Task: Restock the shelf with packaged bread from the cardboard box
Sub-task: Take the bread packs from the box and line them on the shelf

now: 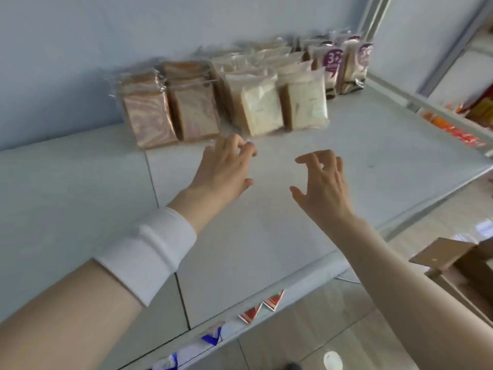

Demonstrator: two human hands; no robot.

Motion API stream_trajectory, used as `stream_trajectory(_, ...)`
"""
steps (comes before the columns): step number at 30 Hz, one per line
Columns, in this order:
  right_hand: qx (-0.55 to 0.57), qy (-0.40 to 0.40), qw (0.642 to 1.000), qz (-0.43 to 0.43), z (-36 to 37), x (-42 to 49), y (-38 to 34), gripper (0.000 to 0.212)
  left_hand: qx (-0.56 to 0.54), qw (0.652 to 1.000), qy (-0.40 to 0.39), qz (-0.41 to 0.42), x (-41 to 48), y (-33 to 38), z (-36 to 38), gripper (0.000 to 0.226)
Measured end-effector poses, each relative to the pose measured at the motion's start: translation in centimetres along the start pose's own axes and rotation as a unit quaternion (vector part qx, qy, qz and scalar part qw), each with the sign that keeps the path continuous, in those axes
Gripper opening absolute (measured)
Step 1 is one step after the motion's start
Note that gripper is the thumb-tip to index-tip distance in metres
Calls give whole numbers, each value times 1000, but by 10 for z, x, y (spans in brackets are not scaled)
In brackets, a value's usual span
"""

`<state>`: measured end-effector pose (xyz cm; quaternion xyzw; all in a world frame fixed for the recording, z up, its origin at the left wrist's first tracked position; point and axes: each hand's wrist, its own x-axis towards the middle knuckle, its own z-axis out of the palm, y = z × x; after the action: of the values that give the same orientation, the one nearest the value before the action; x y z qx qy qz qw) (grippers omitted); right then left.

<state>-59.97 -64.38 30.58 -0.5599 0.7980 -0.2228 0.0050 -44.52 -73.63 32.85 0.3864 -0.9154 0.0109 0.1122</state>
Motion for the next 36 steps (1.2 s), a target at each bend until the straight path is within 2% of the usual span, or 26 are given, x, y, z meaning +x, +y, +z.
stream_trajectory(4,-52,-17,993,100,-56,-48,99,53,82,993,-64,57,27,126,6,48)
stream_trajectory(9,-95,-34,971,217,-111,-127,251,55,61,981,-92,157,52,306,47,46)
stream_trajectory(13,-108,-74,935,331,-129,-212,365,44,46,960,-169,218,45,451,108,46)
stream_trajectory(16,-121,-108,900,405,-136,-265,440,46,68,938,-223,255,40,532,153,45)
stream_trajectory(20,-120,-126,863,474,-134,-307,529,45,93,906,-286,297,47,607,219,44)
stream_trajectory(26,-85,-158,827,533,-102,-300,661,37,101,874,-353,317,98,697,323,48)
stream_trajectory(29,-57,-188,805,560,-60,-287,737,36,103,861,-382,318,139,741,396,44)
stream_trajectory(31,-18,-212,777,592,-30,-278,778,37,102,848,-414,315,162,762,442,39)
stream_trajectory(34,31,-219,754,619,23,-274,842,41,99,838,-441,305,195,790,521,41)
stream_trajectory(36,78,-226,730,640,60,-272,879,44,79,843,-473,246,210,801,572,45)
